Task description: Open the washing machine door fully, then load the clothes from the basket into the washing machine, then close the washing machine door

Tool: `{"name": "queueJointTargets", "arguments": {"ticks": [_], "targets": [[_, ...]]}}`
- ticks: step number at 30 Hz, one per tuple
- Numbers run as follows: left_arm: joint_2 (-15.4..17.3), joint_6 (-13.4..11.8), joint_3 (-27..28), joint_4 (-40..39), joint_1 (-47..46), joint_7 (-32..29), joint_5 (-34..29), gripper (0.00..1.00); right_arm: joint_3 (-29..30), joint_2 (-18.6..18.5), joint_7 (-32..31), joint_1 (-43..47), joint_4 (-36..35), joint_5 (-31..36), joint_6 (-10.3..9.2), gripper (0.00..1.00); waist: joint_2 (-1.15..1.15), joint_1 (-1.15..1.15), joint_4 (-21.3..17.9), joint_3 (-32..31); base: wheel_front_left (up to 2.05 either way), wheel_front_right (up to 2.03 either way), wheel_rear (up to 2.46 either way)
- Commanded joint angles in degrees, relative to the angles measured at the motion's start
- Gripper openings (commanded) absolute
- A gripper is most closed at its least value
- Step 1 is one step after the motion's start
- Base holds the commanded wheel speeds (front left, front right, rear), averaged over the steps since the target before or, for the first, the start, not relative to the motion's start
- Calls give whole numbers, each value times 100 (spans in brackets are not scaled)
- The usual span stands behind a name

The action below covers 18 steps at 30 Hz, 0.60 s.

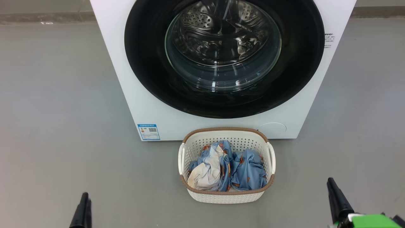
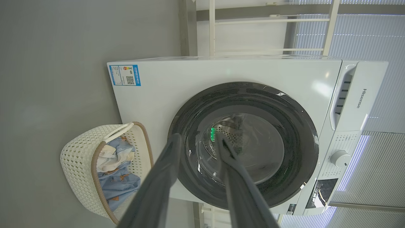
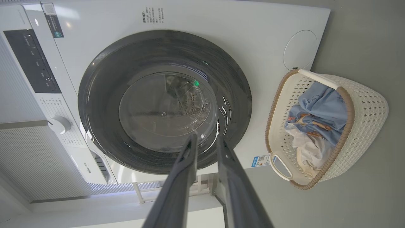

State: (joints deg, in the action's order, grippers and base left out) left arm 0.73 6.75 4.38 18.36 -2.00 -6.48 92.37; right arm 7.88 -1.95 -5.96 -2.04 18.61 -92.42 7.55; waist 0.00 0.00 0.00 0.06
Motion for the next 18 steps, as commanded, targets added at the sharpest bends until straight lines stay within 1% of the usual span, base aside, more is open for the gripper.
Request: {"name": "queueJointTargets", "arguments": {"ticks": [1, 6, 11, 18], "targets": [[28, 2, 11, -87, -67, 13, 1, 100, -13, -22, 15, -58, -91, -9, 0, 100, 0, 0, 1, 3, 0, 0, 0], [36, 5, 23, -157, -93, 75, 4, 100, -80, -24, 97, -100, -153, -47, 0, 100, 0, 10, 5, -4, 0, 0, 0], [43, 8, 28, -229, -105, 157, 13, 100, -139, -27, 185, -137, -209, -71, -1, 100, 0, 1, 7, 3, 0, 0, 0], [60, 12, 22, -331, -131, 249, -8, 100, -250, -31, 294, -195, -322, -134, -1, 100, 0, 0, 16, 6, 0, 0, 0]]}}
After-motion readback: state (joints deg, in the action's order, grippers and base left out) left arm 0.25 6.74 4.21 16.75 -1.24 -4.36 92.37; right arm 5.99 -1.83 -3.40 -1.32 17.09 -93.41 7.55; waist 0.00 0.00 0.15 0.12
